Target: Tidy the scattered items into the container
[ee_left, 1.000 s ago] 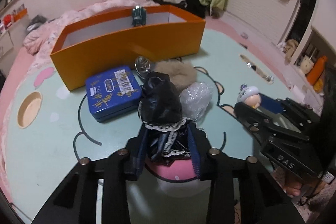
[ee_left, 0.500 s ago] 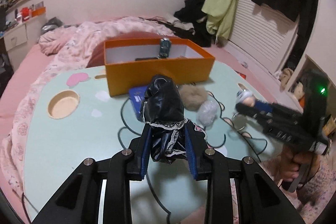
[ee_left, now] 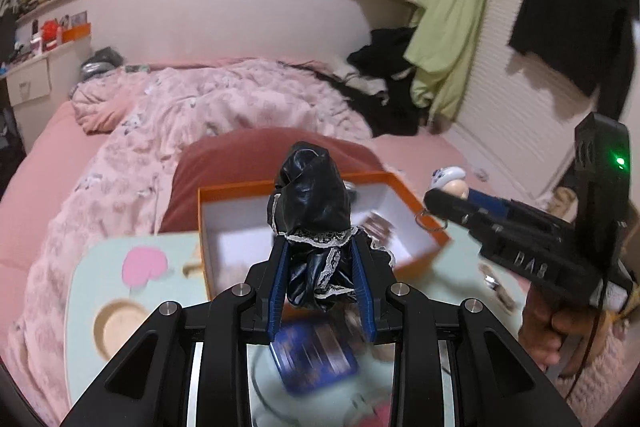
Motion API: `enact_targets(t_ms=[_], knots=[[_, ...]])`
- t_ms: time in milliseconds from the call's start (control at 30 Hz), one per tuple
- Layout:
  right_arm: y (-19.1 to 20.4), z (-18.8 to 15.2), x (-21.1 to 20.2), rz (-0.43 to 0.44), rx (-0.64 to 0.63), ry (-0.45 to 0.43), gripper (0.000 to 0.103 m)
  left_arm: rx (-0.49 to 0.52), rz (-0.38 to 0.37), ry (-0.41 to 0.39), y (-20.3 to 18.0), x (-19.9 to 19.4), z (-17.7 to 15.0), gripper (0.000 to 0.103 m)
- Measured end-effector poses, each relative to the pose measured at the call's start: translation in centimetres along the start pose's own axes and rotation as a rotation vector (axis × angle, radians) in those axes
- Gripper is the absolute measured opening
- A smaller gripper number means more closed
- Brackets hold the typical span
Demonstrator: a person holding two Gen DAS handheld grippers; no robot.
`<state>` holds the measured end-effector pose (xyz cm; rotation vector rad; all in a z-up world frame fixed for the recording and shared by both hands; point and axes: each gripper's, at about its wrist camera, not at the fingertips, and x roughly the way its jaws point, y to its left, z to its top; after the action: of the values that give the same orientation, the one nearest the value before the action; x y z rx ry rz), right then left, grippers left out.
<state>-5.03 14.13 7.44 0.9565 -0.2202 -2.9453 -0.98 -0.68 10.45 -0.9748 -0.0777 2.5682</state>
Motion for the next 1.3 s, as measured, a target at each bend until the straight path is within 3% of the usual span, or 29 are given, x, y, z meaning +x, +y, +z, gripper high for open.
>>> enact_targets(t_ms=[67, 167, 233, 267, 300, 367, 467, 600, 667, 833, 1000, 1067, 1100, 1167, 1300], knots=[[0.0, 0.1, 2.3, -0.02, 0.018, 0.035, 0.043, -0.006, 0.028, 0.036, 0.5, 2.3, 0.3, 0.029], [-0.4, 0.0, 5.3, -0.026, 0.064, 0.109, 0.043, -0.047, 0.075, 0.079, 1.4, 4.3, 0.1, 0.042], [-0.7, -0.2, 6.3, -0.037, 0.086, 0.135, 0.043, -0.07, 0.053, 0.052, 1.7, 3.7, -0.3, 0.049], [-0.7, -0.2, 6.3, -0.045, 0.089, 0.137, 0.044, -0.072, 0.029, 0.026, 1.7, 3.1, -0.6, 0.061], [-0.6, -0.3, 6.0, -0.051, 0.086, 0.124, 0.046, -0.067, 0.016, 0.0, 1.5, 2.3, -0.8, 0.074], [-0.2, -0.5, 4.7, -0.066, 0.06, 0.083, 0.066, -0.051, 0.035, -0.036, 1.1, 0.7, -1.4, 0.081], [0.4, -0.9, 2.2, -0.086, 0.008, 0.019, 0.071, -0.033, 0.063, -0.051, 0.7, -1.5, -2.5, 0.083], [0.6, -2.6, -1.1, -0.071, -0.002, 0.005, 0.075, -0.073, 0.032, 0.003, 0.6, -3.6, -5.2, 0.089], [0.6, -4.2, -2.5, -0.066, -0.005, 0.024, 0.076, -0.072, 0.035, 0.048, 0.4, -4.1, -7.1, 0.09], [1.1, -9.3, -4.4, -0.126, -0.066, 0.121, 0.076, -0.053, 0.124, 0.14, -0.8, -4.0, -12.1, 0.09], [2.2, -13.0, -5.3, -0.093, -0.103, 0.185, 0.076, -0.022, 0.128, 0.254, -2.0, -1.8, -14.3, 0.09], [2.6, -14.0, -5.1, -0.106, -0.117, 0.209, 0.076, 0.002, 0.19, 0.26, -2.0, -1.4, -14.6, 0.095], [2.8, -14.5, -4.9, -0.114, -0.12, 0.217, 0.076, 0.009, 0.215, 0.267, -2.0, -1.1, -14.7, 0.103], [2.7, -15.1, -4.1, -0.126, -0.116, 0.244, 0.076, 0.024, 0.232, 0.254, -2.0, -0.8, -15.0, 0.103], [2.8, -15.8, -3.8, -0.135, -0.128, 0.249, 0.088, 0.024, 0.232, 0.243, -2.0, -1.1, -15.0, 0.103]])
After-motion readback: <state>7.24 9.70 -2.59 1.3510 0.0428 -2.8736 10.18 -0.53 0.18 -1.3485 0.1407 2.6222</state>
